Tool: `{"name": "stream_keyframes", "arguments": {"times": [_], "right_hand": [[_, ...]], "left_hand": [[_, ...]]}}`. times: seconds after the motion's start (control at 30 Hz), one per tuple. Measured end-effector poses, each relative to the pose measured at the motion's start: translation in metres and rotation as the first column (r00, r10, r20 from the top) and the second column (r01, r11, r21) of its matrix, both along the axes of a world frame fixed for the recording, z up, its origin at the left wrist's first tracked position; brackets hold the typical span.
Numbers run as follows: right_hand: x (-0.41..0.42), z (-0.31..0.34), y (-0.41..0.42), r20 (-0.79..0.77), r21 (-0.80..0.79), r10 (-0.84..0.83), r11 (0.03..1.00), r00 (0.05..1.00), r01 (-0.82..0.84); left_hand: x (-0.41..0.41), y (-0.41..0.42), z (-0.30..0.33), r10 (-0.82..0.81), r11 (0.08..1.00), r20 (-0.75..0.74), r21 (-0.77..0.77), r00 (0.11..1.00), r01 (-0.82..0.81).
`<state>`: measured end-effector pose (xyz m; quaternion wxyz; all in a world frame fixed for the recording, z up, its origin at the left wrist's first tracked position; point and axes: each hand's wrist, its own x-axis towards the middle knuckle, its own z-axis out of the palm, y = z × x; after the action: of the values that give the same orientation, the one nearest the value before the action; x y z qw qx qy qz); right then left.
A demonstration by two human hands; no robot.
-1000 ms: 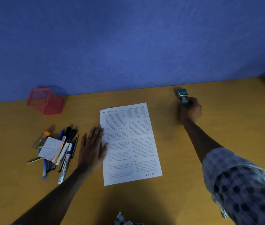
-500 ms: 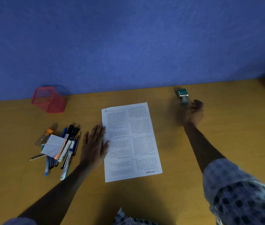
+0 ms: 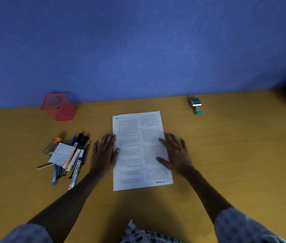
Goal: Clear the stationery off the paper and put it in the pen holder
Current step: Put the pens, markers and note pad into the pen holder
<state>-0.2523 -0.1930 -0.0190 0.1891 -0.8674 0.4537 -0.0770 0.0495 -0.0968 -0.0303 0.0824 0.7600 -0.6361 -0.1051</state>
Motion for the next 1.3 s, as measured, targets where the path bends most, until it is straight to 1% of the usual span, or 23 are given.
{"name": "stream_keyframes", "arguments": {"times": [0.17,0.3,0.43,0.53,0.7,0.87,1.0,1.13,1.23,1.3], "right_hand": [[0.0,0.002,0.003,0.019,0.001,-0.016,1.0,1.0,0.016],[0.002,0.004,0.005,0.044,0.008,-0.033,0.999,0.998,0.032],[0.007,0.01,0.005,0.083,0.034,-0.1,0.995,0.992,0.098],[0.012,0.015,0.005,0.128,0.043,-0.141,0.99,0.982,0.136],[0.034,0.026,0.012,0.195,0.014,-0.199,0.98,0.96,0.2],[0.075,0.037,0.026,0.283,-0.01,-0.139,0.989,0.949,0.148],[0.113,0.042,0.038,0.302,0.017,-0.111,0.994,0.947,0.111],[0.148,0.042,0.047,0.307,0.01,-0.061,0.998,0.95,0.061],[0.173,0.041,0.052,0.299,0.023,-0.041,0.999,0.953,0.035],[0.189,0.04,0.055,0.286,0.043,-0.033,0.999,0.958,0.022]], "left_hand": [[-0.001,0.0,0.001,0.001,1.0,0.01,-0.002,1.0,-0.001],[-0.001,0.0,0.003,0.005,1.0,-0.022,0.001,1.0,-0.004],[-0.002,-0.001,0.011,-0.002,1.0,-0.07,-0.004,0.998,0.001],[-0.001,-0.002,0.021,0.015,0.999,-0.116,-0.047,0.993,-0.021],[0.013,0.008,0.038,0.081,0.984,-0.099,-0.152,0.992,-0.095],[0.045,0.029,0.049,0.197,0.963,-0.062,-0.174,0.978,-0.205],[0.072,0.044,0.053,0.27,0.93,-0.046,-0.245,0.962,-0.273],[0.101,0.054,0.053,0.284,0.927,0.009,-0.257,0.959,-0.273],[0.112,0.057,0.052,0.274,0.937,0.083,-0.248,0.958,-0.247],[0.115,0.055,0.051,0.256,0.946,0.09,-0.227,0.963,-0.23]]}}
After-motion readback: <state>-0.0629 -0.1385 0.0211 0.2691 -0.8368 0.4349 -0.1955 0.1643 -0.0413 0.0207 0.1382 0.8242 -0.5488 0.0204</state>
